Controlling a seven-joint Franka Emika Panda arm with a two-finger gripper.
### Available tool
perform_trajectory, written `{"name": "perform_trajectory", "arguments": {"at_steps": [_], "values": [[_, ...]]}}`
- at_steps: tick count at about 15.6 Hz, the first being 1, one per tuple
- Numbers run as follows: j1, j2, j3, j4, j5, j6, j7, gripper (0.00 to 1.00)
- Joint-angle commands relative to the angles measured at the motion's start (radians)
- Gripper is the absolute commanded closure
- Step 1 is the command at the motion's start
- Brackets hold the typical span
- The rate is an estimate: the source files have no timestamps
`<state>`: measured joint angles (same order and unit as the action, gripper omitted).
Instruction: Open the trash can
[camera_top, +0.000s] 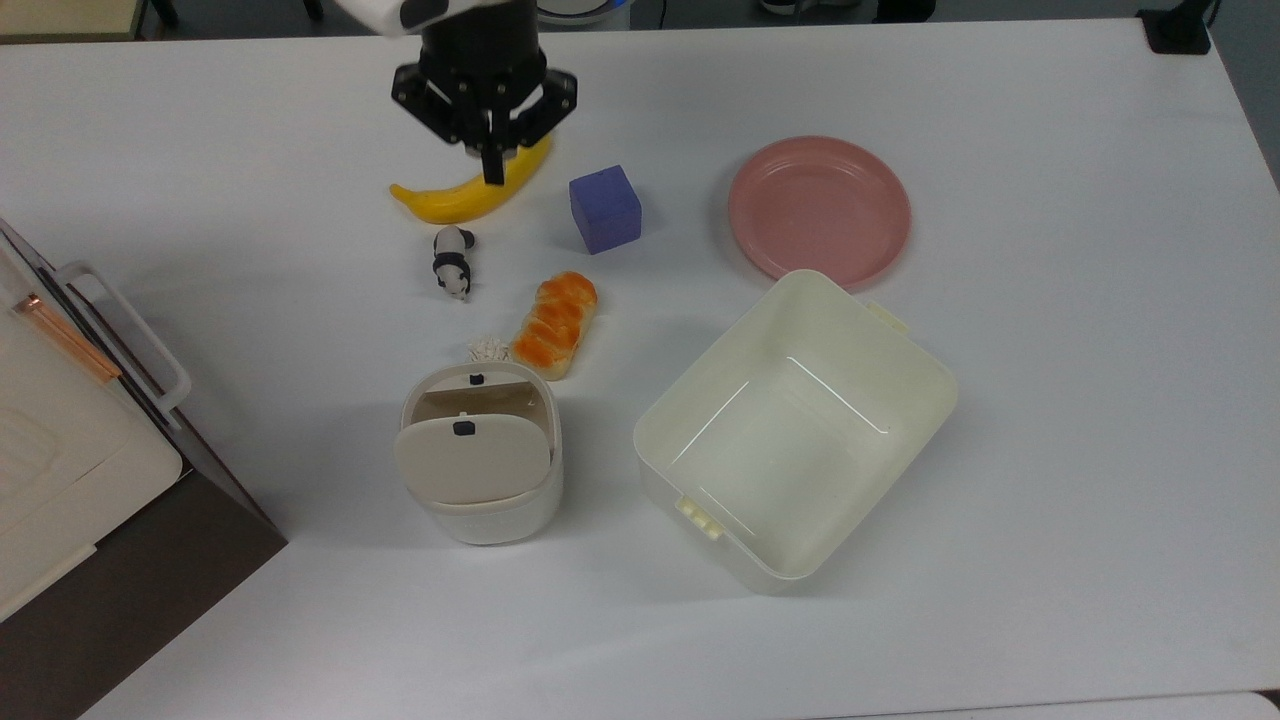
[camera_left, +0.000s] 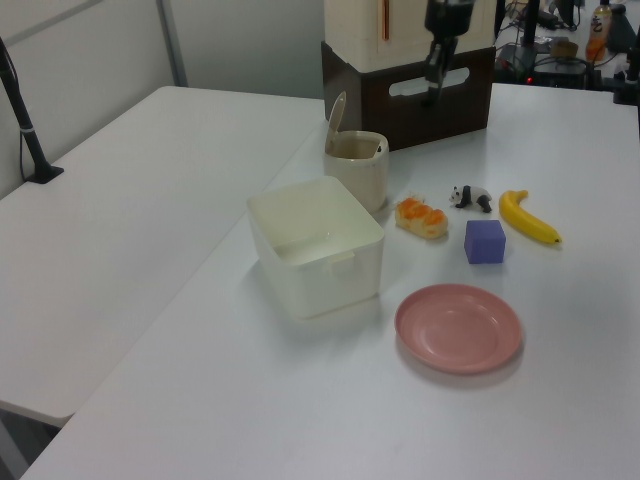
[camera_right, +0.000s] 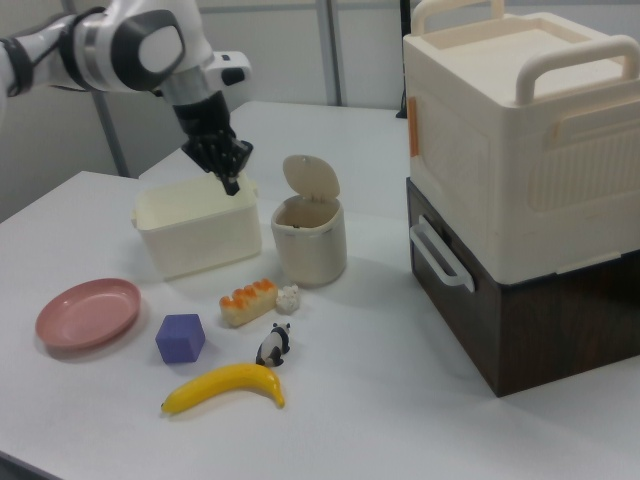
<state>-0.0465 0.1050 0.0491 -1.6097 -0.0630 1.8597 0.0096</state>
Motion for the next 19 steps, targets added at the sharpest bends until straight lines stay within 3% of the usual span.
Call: {"name": "perform_trajectory", "arguments": {"at_steps": [1, 3, 4, 6, 8, 19], "values": [[0.019, -0.106, -0.005, -0.087, -0.017, -0.083, 0.007, 0.98], [0.020, -0.122, -0.005, -0.087, -0.017, -0.146, 0.007, 0.87], [0.020, -0.122, -0.005, -0.085, -0.015, -0.163, 0.012, 0.68], [0.020, -0.122, -0.005, -0.076, -0.015, -0.189, 0.016, 0.20], [0.017, -0.122, -0.006, -0.068, -0.015, -0.194, 0.018, 0.00], [0.016, -0.122, -0.011, -0.065, -0.008, -0.195, 0.018, 0.00]]}}
